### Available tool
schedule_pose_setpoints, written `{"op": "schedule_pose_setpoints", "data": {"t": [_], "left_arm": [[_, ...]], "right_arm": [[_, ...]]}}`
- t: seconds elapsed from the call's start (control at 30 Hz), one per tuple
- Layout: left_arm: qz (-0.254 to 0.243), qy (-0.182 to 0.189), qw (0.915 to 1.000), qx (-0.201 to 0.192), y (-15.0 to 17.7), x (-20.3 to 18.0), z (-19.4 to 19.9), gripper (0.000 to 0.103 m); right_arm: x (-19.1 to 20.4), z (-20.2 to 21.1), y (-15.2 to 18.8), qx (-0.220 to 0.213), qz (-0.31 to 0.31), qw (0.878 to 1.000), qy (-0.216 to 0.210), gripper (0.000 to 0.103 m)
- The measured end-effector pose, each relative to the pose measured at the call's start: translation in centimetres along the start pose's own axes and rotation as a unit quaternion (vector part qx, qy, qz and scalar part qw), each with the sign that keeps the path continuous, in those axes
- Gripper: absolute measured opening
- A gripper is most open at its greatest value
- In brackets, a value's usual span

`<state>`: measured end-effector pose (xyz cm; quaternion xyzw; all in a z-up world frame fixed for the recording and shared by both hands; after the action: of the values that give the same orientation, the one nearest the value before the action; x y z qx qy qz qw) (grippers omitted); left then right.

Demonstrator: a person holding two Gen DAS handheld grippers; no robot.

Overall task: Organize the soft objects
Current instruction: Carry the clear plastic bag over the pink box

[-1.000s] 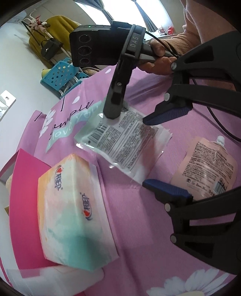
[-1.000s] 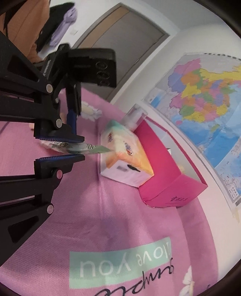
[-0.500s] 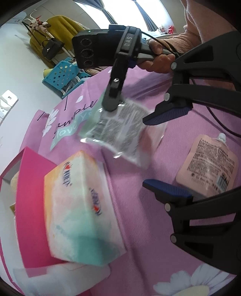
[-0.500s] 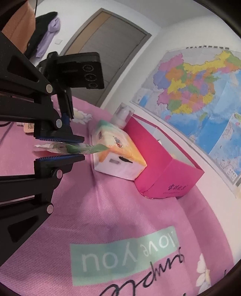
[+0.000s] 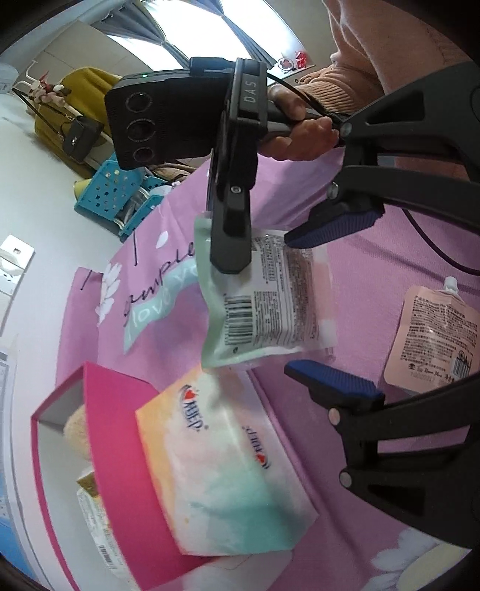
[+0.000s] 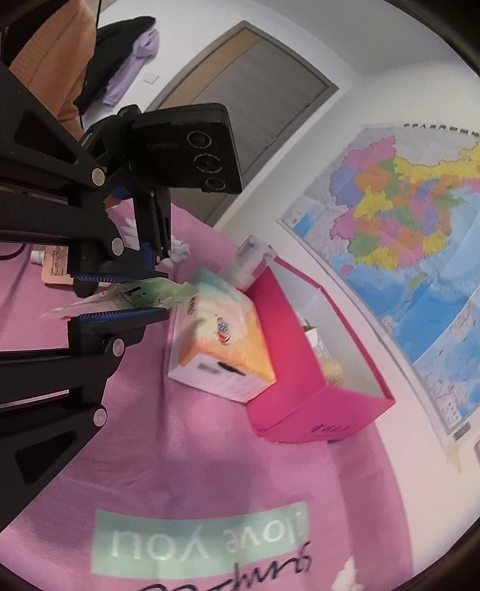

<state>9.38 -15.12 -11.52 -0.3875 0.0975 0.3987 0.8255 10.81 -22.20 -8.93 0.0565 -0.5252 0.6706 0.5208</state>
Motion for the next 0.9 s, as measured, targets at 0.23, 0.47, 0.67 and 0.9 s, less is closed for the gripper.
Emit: {"op": "schedule_pose_setpoints", "data": {"t": [0.23,0.47,0.67,0.9], "left_arm": [[0.0,-0.007,0.9988,-0.049,-1.7,0.1,2.8,0.041],[-0.004,-0.018,0.997,-0.074,-2.7,-0.2,4.5,0.031],[0.0,-0.029,0.9959,-0.086,-4.0,0.4,5.3,0.031],[-0.008,-0.06,0.9927,-0.104,-6.8,0.9,7.1,0.031]], "right_arm": [[1.3,0.8,-2.4,-0.022,0.02,1.0,-0.006,0.011],[2.3,1.2,-4.6,-0.038,0.037,0.999,-0.007,0.011],[2.8,1.0,-6.1,-0.047,0.043,0.998,-0.013,0.011],[4.2,0.6,-8.3,-0.056,0.065,0.996,-0.018,0.011]]}}
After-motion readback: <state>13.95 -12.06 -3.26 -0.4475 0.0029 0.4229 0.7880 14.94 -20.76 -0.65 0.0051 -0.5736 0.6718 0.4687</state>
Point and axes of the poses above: each gripper's, at about its wrist camera, not at the fingertips, and z roughly against the way its jaws point, x to its left, y to its underside, the point moved 9 cm from there along -z, roughly the way its jaws point, and after that the axes turned 6 degrees about y, right-handed, at the moved point
